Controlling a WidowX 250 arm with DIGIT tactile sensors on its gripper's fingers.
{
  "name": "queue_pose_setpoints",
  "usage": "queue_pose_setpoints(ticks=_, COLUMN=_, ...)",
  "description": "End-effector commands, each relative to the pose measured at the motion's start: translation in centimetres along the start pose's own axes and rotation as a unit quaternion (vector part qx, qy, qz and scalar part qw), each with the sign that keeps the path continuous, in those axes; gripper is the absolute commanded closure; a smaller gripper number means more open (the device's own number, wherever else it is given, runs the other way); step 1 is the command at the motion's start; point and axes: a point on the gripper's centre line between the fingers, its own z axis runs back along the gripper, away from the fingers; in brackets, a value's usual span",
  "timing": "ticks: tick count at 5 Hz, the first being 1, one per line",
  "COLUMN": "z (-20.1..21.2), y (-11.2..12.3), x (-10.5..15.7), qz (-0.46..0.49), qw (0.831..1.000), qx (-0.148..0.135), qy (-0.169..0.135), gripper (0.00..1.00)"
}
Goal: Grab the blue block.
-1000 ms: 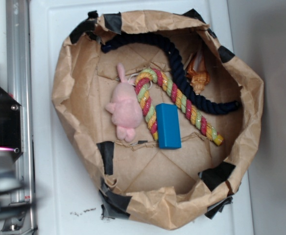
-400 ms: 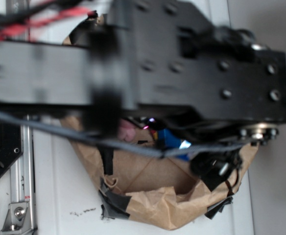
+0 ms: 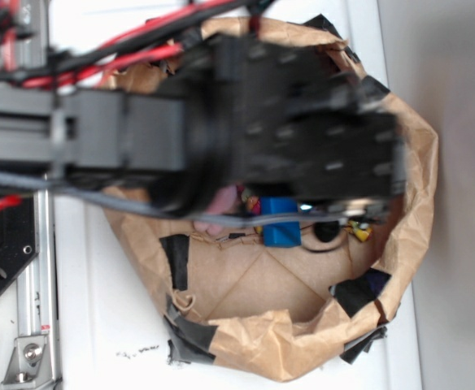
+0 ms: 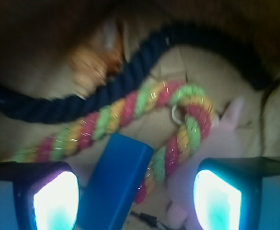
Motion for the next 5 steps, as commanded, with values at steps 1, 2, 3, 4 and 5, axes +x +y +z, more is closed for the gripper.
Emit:
queue_pose_setpoints(ticks=1, z=-3.8, y=-1.3, x=-0.7, qz=-0.001, qw=0.998, qx=-0.057, qy=0.012, gripper=0.0)
queue_pose_setpoints(ticks=2, z=-4.7, y=-2.9, x=-1.0, qz=-0.002, qw=0.999, qx=-0.049, qy=-0.006, gripper=0.0)
queue_pose_setpoints(ticks=3, z=-6.7, y=-3.0, x=-1.1, qz=0.003, qw=1.0, qx=-0.014, qy=0.009, gripper=0.0)
queue_pose_setpoints(ticks=4, z=-7.7, y=-2.6, x=-1.9, qz=-0.009, qw=1.0, qx=0.006, qy=0.026, gripper=1.0)
queue_pose_setpoints(ticks=5, z=-6.8, y=-2.3, x=-2.2, qz=-0.066, qw=0.997, qx=0.021, qy=0.024, gripper=1.0)
